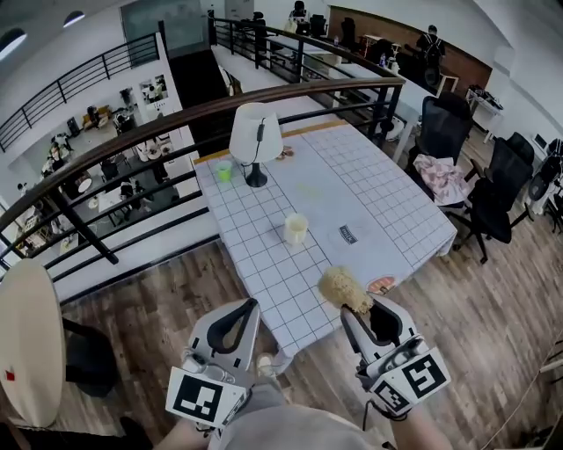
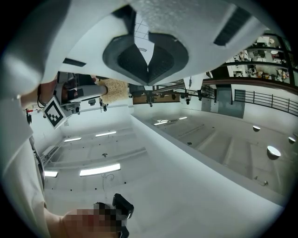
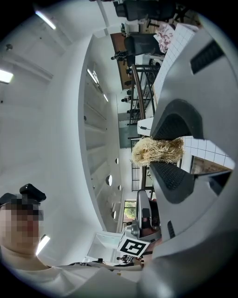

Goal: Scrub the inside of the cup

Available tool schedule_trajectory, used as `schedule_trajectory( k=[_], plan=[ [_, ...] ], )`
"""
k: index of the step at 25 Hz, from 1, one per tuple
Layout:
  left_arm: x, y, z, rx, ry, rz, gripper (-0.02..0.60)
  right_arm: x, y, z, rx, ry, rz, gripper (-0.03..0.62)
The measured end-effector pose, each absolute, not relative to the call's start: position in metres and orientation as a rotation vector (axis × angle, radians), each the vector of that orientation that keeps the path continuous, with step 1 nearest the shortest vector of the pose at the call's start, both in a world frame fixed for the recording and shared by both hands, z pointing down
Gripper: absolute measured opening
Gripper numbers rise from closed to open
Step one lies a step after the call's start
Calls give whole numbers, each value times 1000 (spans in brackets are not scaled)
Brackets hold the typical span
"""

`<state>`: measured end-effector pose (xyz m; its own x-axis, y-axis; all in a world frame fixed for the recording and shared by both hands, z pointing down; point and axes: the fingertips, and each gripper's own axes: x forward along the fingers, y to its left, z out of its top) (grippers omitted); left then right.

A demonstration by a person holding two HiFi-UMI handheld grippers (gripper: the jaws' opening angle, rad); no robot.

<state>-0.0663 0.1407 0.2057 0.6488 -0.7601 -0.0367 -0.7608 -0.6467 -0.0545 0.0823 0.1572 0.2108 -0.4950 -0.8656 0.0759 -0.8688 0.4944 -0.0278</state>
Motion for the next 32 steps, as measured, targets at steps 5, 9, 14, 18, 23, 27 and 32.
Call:
schedule_trajectory(
  k=[5, 9, 14, 18, 23, 27, 32],
  plan=[
    [-83, 82, 209, -2840, 1286, -16, 14, 66, 94, 206, 1583, -2649, 88, 138],
    [-87, 42, 214, -2856, 1243, -42, 14, 61, 55, 208, 1619, -2620, 80, 138],
    [-85, 5, 214, -2867, 1184, -41, 14, 61, 20, 209, 1661, -2583, 79, 138],
    [-84, -15, 212, -2859, 1195, 1, 14, 64, -1, 210, 1680, -2571, 89, 138],
    [-72, -30, 219, -2860, 1226, -24, 14, 79, -18, 220, 1670, -2580, 118, 138],
    [-64, -44, 221, -2816, 1287, -20, 14, 91, -34, 223, 1658, -2608, 107, 138],
    [-48, -51, 226, -2828, 1295, -48, 14, 102, -48, 226, 1633, -2614, 109, 138]
  ],
)
